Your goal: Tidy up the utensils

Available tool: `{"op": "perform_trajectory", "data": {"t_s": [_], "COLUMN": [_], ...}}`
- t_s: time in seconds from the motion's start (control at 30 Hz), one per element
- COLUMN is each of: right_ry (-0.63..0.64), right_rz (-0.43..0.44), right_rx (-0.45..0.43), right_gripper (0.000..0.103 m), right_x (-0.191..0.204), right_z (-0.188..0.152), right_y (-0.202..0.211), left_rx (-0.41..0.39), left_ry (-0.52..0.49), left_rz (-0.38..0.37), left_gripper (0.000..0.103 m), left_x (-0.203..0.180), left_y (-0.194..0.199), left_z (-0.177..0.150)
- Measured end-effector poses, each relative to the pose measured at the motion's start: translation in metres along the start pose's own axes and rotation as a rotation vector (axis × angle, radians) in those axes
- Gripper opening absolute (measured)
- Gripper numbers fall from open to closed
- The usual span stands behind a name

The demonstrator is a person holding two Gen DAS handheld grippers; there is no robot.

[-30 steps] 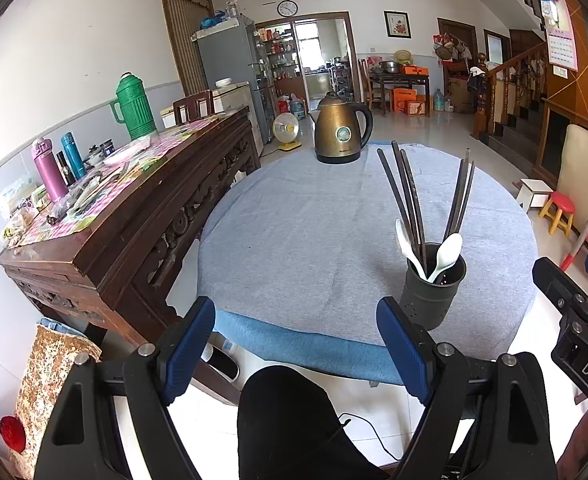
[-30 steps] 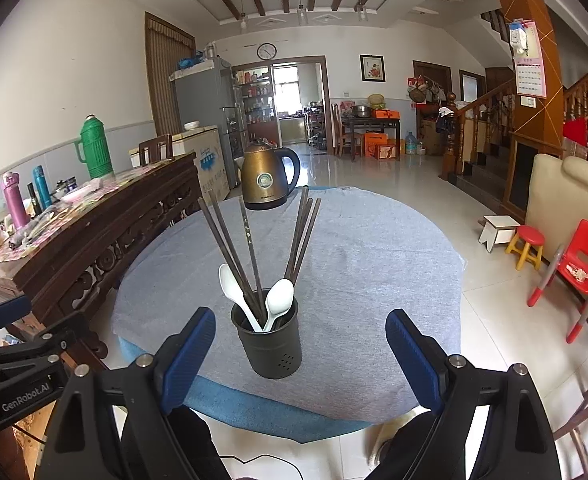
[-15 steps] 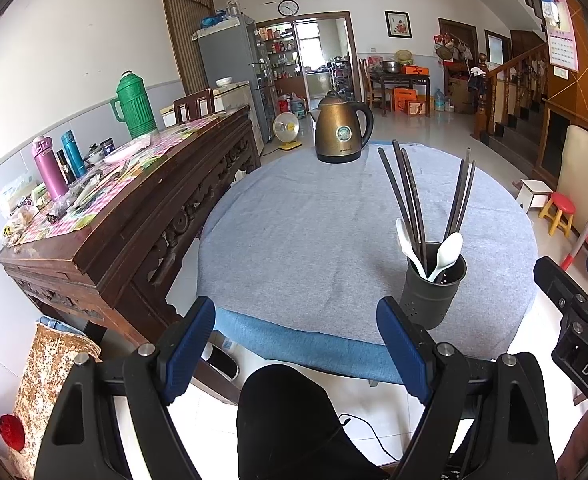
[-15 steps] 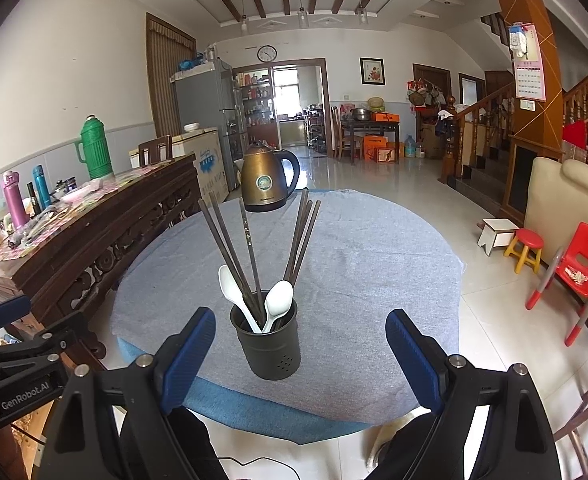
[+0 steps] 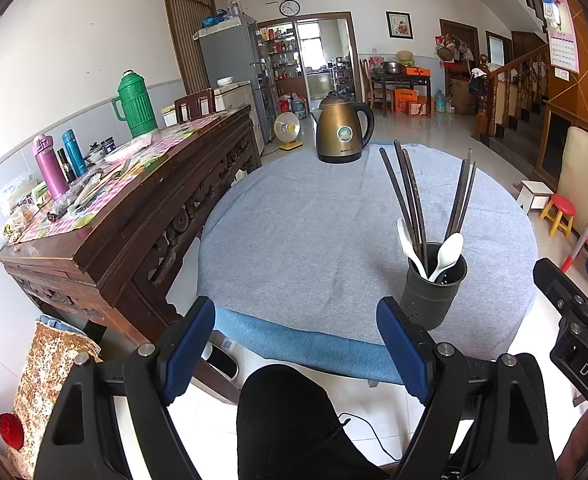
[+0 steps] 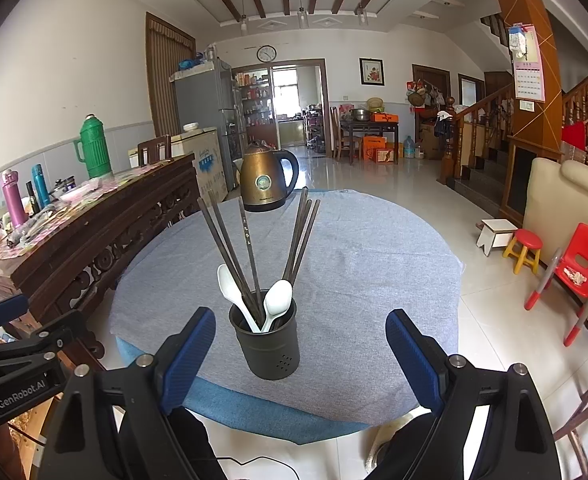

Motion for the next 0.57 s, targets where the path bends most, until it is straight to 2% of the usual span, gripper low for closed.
{"op": "perform_trajectory", "data": {"t_s": [0.37,0.5,0.57], "right_ry": [0.0,-0.017,-0.041], "right_rz": [-0.005,-0.008,-0.044], "right_rx": [0.011,0.042,0.073], "right_gripper": [0.09,0.089,0.089], "right_x": [-0.003,-0.009,-0.025], "right_z": [-0.006,-0.008,-0.01], "right_y": [-0.007,-0.024,-0.044], "left_rx": [0.006,0.013,0.034], "left_ry": [0.004,0.017,0.044], "left_rz": [-0.011,-0.042,-0.061], "left_gripper": [0.083,0.083,0.083], "left_x": [-0.003,-0.001,0.005], "left_y": [-0.007,-0.027,-0.05], "left_z": [-0.001,0.004,0.009]}}
Point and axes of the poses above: each gripper's, at about its wrist camera, not at the fingertips, and y roughly against the way its jaws point, x to its left, z to its top, the point moved 4 cm from there along -y, roughly the way its jaws point, and after that the axes turned 10 degrees about -z, right-handed, at the moved point
